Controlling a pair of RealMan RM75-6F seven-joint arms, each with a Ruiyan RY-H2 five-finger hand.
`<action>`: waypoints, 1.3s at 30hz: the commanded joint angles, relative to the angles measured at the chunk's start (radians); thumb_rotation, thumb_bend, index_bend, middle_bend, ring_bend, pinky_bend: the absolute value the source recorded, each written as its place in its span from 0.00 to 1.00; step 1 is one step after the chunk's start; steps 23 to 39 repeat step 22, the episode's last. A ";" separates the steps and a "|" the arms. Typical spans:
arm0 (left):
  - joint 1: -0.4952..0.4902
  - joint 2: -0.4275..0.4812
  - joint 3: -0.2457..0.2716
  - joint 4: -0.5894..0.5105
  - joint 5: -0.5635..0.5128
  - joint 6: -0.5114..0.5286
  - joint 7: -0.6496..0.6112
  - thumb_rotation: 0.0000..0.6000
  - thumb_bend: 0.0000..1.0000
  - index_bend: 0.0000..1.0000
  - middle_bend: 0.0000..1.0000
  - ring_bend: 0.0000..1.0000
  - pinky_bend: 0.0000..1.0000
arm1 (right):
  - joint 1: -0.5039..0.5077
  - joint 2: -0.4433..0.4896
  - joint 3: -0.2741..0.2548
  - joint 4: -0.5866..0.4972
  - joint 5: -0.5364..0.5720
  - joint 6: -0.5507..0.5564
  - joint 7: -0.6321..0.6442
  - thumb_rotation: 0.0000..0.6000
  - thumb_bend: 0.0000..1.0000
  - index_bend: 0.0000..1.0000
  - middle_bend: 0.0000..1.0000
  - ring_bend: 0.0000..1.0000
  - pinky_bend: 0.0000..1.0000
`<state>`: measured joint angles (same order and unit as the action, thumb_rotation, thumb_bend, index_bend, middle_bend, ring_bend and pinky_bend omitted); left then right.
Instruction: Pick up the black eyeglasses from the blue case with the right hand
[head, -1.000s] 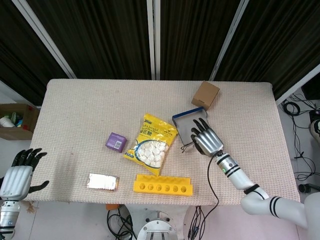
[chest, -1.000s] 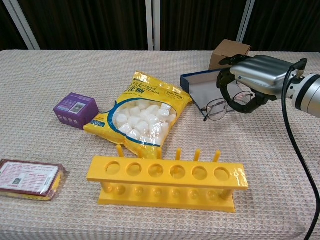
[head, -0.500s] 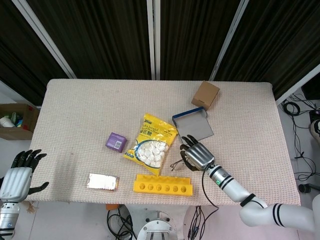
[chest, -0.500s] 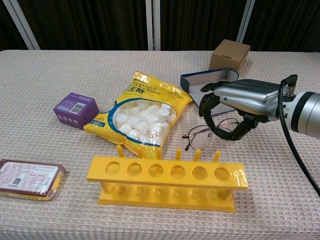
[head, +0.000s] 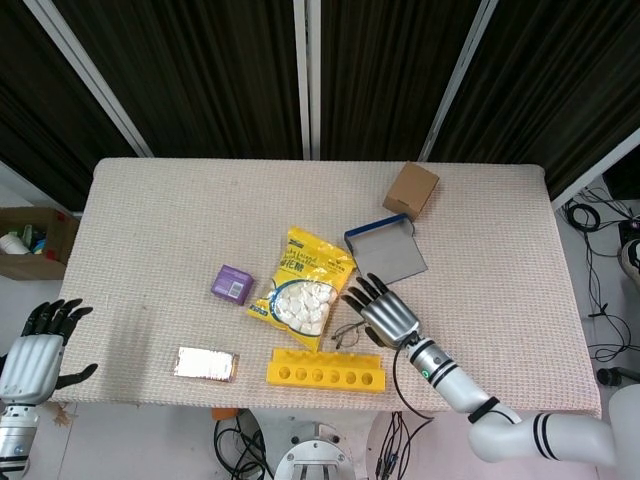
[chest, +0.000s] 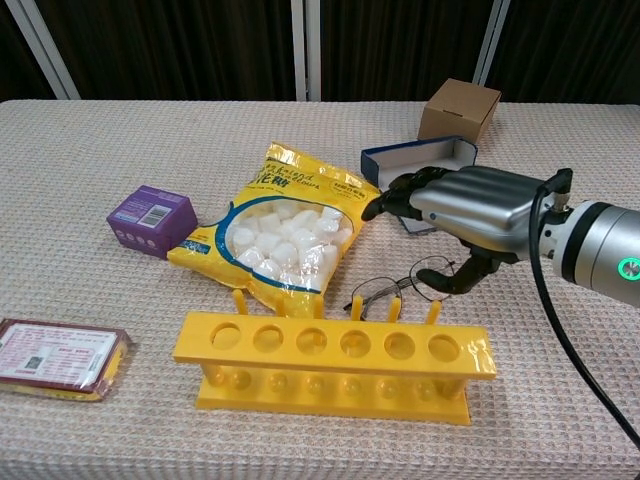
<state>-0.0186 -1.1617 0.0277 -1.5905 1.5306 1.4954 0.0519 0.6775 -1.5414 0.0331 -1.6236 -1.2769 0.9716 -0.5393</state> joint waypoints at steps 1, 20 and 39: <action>-0.001 0.000 -0.002 0.004 0.003 0.003 -0.004 1.00 0.03 0.20 0.12 0.08 0.10 | -0.067 0.052 0.005 -0.015 -0.075 0.173 -0.026 1.00 0.37 0.14 0.13 0.00 0.00; -0.015 0.002 -0.046 -0.007 -0.018 0.024 0.031 1.00 0.03 0.20 0.12 0.08 0.10 | -0.475 0.423 -0.102 -0.038 -0.222 0.607 0.536 1.00 0.39 0.12 0.10 0.00 0.00; -0.014 0.009 -0.044 -0.014 -0.024 0.019 0.038 1.00 0.03 0.20 0.12 0.08 0.10 | -0.492 0.433 -0.115 -0.029 -0.235 0.604 0.568 1.00 0.40 0.12 0.09 0.00 0.00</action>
